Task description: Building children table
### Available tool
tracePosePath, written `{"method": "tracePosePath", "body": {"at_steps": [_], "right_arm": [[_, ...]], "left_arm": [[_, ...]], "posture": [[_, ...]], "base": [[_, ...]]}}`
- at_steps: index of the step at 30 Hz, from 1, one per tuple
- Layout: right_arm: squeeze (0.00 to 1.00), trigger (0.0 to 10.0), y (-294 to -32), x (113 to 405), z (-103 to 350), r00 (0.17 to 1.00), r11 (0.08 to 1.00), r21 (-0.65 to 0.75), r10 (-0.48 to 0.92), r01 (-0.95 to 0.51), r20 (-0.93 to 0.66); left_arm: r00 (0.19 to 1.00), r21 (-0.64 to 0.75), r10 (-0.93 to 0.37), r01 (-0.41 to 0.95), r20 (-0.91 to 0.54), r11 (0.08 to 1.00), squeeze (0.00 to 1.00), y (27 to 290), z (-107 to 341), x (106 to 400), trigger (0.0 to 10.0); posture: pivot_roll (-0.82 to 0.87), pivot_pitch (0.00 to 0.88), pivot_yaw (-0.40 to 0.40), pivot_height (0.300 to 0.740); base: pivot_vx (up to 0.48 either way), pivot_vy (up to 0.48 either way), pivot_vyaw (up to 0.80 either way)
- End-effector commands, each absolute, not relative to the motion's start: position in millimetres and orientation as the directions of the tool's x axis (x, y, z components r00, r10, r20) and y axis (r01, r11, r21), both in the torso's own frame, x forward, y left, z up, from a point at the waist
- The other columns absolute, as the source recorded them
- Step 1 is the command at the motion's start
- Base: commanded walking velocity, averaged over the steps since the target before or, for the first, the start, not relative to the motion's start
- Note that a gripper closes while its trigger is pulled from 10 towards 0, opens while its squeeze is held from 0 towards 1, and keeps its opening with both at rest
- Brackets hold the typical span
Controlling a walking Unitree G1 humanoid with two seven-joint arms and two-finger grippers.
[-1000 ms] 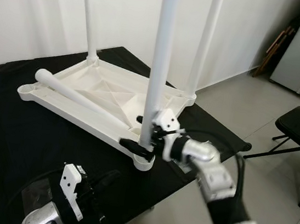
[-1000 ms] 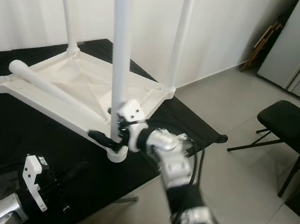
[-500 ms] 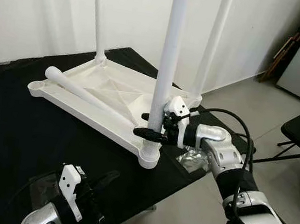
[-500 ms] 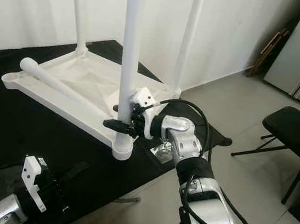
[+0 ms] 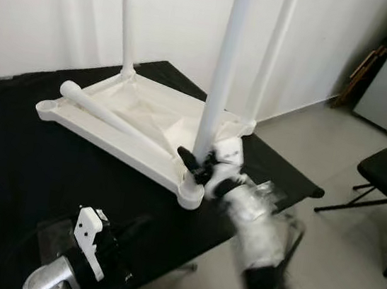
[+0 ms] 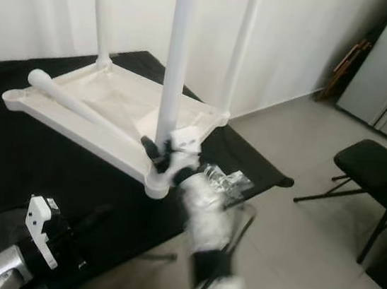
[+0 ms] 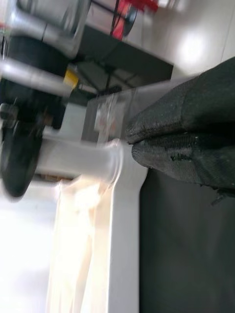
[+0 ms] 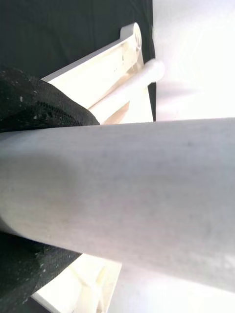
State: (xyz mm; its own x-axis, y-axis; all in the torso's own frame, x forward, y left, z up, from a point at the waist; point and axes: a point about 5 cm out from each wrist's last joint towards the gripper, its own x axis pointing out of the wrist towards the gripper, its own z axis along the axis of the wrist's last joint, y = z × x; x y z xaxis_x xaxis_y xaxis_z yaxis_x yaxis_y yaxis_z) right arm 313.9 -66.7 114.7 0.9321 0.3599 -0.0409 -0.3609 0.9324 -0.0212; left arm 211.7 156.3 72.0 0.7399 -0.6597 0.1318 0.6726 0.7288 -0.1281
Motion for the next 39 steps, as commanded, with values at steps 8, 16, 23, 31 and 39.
{"method": "tracePosePath", "body": {"at_steps": [8,16,23,31,39], "right_arm": [[0.00,0.0,-72.0,301.1,65.9,0.887,0.922,-0.075,0.341,-0.381,-0.312],[1.00,10.0,-55.0,310.0,99.7,0.840,0.856,0.032,0.512,-0.516,-0.179],[0.30,10.0,-63.2,323.0,140.2,0.592,0.592,-0.027,0.804,-0.806,-0.052],[0.00,10.0,-96.7,344.8,151.9,0.417,0.400,-0.121,0.888,-0.909,-0.196],[0.00,0.0,-109.1,361.8,171.4,0.377,0.362,-0.110,0.907,-0.926,-0.187]], "left_arm": [[0.727,-0.136,-0.673,0.686,0.132,0.715,0.00,156.0,72.5,214.0,10.0],[0.735,-0.126,-0.664,0.678,0.137,0.724,0.00,155.1,72.5,216.6,10.0],[0.733,-0.124,-0.667,0.680,0.135,0.723,0.00,154.4,71.8,217.6,10.0],[0.737,-0.112,-0.662,0.676,0.136,0.729,0.00,155.1,72.6,218.2,10.0],[0.736,-0.104,-0.663,0.676,0.135,0.730,0.00,154.5,72.8,217.6,10.0]], "posture": [[0.02,0.000,-0.021,0.740],[0.04,0.000,-0.032,0.740],[0.04,0.000,-0.034,0.740],[0.06,0.000,-0.035,0.740],[0.07,0.000,-0.038,0.740]], "base": [[0.000,0.000,0.00],[0.000,0.000,0.00],[0.000,0.000,0.00],[0.000,0.000,0.00],[0.000,0.000,0.00]]}}
